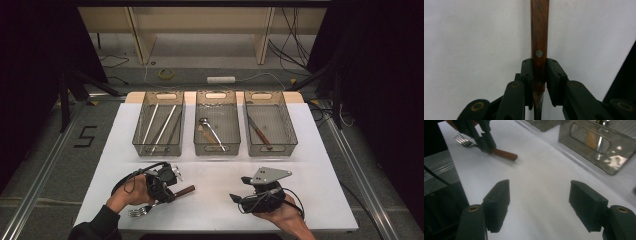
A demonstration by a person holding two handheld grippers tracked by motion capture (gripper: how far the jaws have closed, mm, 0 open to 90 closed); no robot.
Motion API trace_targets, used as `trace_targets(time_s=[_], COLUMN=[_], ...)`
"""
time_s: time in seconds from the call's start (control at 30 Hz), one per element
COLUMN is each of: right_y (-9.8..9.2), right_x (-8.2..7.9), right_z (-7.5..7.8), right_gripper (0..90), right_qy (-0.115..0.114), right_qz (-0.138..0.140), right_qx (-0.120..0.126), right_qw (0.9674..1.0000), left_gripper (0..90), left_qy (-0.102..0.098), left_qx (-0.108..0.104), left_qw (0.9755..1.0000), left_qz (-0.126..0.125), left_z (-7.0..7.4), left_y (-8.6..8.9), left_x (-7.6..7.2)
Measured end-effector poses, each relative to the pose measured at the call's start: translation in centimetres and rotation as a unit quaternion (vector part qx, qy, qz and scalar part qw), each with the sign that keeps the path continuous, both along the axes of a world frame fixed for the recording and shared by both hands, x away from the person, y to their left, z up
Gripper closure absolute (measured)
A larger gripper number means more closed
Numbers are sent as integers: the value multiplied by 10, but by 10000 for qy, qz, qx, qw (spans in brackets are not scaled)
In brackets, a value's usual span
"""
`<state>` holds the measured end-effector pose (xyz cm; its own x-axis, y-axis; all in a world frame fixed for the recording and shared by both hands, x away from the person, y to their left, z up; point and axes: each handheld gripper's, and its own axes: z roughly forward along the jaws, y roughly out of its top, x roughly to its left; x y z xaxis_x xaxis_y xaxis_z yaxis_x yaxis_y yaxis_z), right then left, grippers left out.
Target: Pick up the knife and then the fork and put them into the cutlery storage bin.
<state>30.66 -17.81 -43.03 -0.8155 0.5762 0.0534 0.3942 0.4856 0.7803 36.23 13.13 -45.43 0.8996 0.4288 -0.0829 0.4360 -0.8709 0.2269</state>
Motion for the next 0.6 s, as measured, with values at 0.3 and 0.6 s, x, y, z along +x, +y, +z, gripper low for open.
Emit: trace_targets(time_s=[0.3,0.6], right_y=[31,59], right_x=[-13,-23], right_z=[-4,-10], right_gripper=[337,337], right_qy=[-238,-571], right_qz=[513,1004], right_qx=[-240,-669], right_qw=[9981,9910], left_gripper=[762,763], left_qy=[200,451], left_qx=[-331,-375], left_qw=[9993,9981], left_qz=[27,-163], left_z=[7,7], left_y=[-15,-33], left_x=[-5,-9])
